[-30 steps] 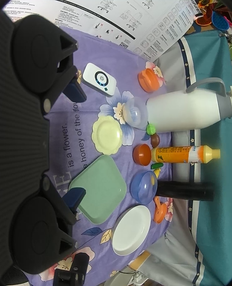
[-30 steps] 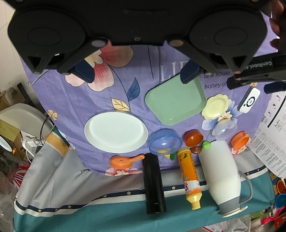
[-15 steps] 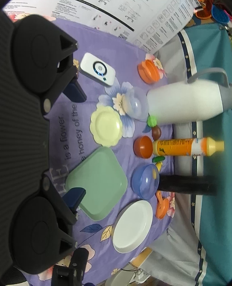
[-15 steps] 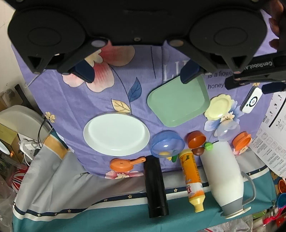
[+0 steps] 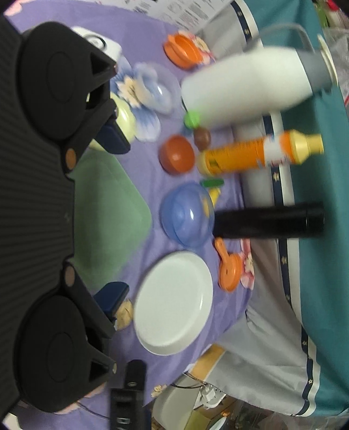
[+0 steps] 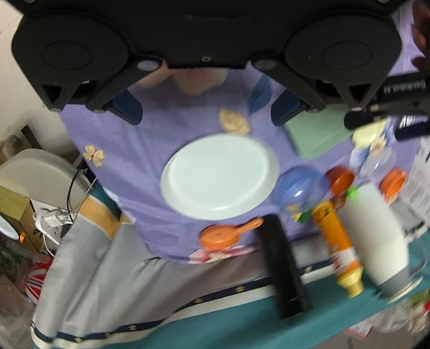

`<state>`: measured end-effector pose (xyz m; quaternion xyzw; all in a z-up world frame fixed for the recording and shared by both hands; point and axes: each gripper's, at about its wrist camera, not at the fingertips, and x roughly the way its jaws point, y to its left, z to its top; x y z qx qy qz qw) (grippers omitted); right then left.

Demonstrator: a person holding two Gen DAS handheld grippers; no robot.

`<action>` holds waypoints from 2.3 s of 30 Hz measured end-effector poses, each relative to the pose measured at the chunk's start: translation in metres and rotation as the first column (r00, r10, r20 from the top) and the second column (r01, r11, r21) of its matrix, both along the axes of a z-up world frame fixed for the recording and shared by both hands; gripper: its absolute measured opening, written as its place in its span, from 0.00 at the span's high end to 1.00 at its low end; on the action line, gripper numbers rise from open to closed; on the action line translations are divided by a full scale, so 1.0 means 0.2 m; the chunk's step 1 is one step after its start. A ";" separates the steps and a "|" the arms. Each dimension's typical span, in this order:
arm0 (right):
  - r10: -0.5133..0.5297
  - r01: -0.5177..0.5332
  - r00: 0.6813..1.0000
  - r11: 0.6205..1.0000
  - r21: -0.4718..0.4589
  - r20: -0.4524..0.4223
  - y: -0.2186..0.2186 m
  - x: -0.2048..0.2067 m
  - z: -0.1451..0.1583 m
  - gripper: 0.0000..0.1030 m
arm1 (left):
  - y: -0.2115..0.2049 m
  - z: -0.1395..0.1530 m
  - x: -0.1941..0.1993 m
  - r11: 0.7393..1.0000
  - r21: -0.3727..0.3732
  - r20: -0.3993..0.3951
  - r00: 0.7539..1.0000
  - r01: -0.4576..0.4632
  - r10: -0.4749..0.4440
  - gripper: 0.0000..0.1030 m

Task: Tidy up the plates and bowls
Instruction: 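Move both grippers to the white round plate and close on its rim, then lift the white plate with both grippers and lower it beside the white remote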

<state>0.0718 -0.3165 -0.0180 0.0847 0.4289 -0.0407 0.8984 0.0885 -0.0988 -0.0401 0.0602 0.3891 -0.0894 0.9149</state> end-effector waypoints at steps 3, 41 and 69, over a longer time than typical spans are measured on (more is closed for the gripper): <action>-0.029 0.029 0.999 0.999 0.046 0.016 -0.13 0.09 -0.03 0.00 | -0.10 -0.04 0.09 1.000 -0.009 -0.012 1.000 0.018 -0.019 0.00; 0.038 -0.031 0.998 0.991 0.127 -0.052 -0.47 0.72 -0.44 0.81 | -0.52 -0.36 0.49 0.998 -0.051 -0.171 0.984 0.043 -0.051 0.38; -0.022 0.034 0.997 0.985 0.172 -0.070 -0.21 0.26 -0.09 0.73 | -0.12 0.02 0.08 0.999 -0.022 -0.100 0.994 0.031 -0.033 0.60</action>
